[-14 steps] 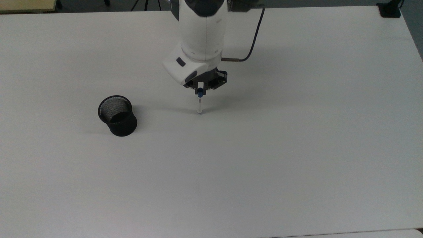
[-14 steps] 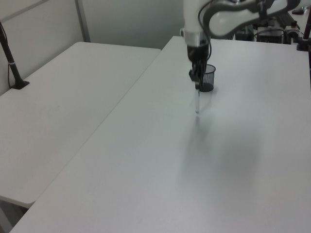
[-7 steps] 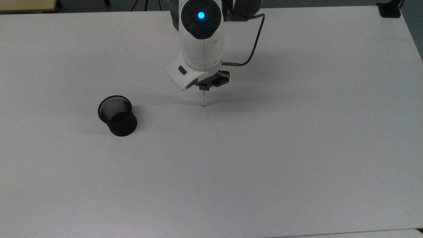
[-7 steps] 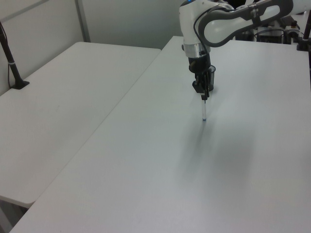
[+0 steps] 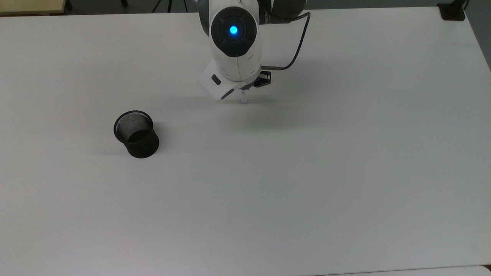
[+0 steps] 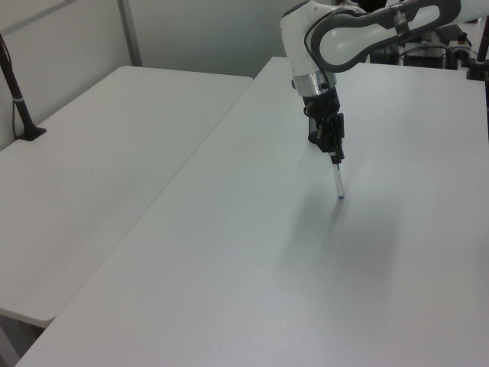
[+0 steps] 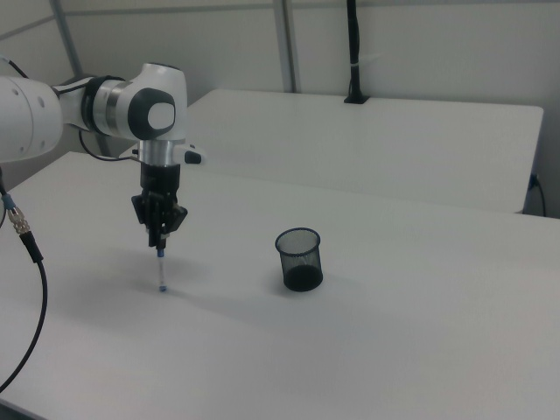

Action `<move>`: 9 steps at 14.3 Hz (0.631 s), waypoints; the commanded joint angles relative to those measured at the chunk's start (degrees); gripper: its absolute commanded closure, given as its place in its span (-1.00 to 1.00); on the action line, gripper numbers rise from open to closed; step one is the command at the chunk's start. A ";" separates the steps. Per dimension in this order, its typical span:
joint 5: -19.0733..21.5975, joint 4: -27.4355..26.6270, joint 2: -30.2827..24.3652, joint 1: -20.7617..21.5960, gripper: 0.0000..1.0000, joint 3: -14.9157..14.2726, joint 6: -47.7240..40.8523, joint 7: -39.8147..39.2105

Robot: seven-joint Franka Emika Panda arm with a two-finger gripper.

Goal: Remove the marker
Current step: 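Lower the held marker onto the table beside the cup and release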

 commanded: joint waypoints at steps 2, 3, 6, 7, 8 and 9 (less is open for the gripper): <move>1.03 2.59 6.91 -0.41 0.90 -0.06 -7.70 -2.94; 1.12 3.12 7.80 -0.41 0.90 -0.32 -8.15 -3.30; 0.94 6.09 7.02 0.38 0.88 -0.68 -8.68 -3.13; 1.03 7.25 5.45 0.38 0.88 -0.68 -9.11 -3.12; 0.86 7.26 5.00 0.38 0.88 -0.76 -10.25 -3.30; 0.42 7.08 5.17 0.38 0.88 -0.76 -10.87 -3.47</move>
